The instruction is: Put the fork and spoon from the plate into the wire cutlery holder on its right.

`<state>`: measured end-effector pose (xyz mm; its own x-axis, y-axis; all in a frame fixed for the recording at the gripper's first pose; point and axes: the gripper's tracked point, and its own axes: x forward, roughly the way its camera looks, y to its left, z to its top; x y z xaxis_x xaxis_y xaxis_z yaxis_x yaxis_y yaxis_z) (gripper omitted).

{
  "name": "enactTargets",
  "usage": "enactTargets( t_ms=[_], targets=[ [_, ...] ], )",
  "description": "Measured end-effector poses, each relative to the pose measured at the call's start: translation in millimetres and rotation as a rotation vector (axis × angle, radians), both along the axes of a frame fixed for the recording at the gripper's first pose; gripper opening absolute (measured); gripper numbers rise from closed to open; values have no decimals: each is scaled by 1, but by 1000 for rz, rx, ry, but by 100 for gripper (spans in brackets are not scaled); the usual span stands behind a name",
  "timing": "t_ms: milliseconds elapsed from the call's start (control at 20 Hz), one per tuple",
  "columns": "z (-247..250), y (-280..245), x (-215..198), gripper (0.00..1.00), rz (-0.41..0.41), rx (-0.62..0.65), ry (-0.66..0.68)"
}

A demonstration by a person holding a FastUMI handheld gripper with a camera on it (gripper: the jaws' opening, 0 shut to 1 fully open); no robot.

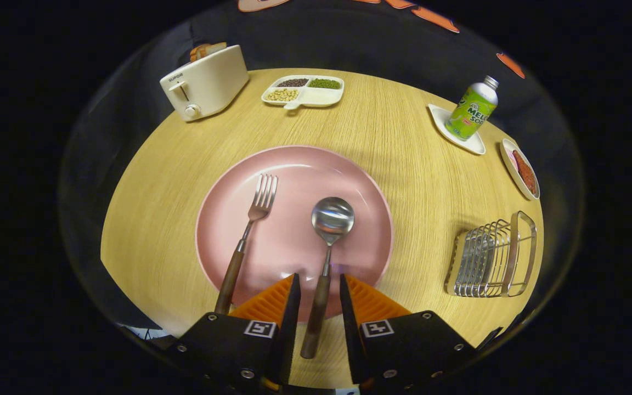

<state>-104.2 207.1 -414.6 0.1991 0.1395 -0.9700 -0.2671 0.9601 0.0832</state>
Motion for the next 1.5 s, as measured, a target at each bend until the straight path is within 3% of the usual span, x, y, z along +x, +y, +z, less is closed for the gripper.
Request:
enactTargets(
  t_ms=[150, 450, 900, 1500],
  targets=[
    [-12, 7, -5, 26, -7, 28, 34],
    [-14, 7, 1, 7, -44, 57, 6],
    [56, -20, 23, 5, -104, 154, -162],
    [127, -147, 42, 5, -216, 76, -300]
  ],
)
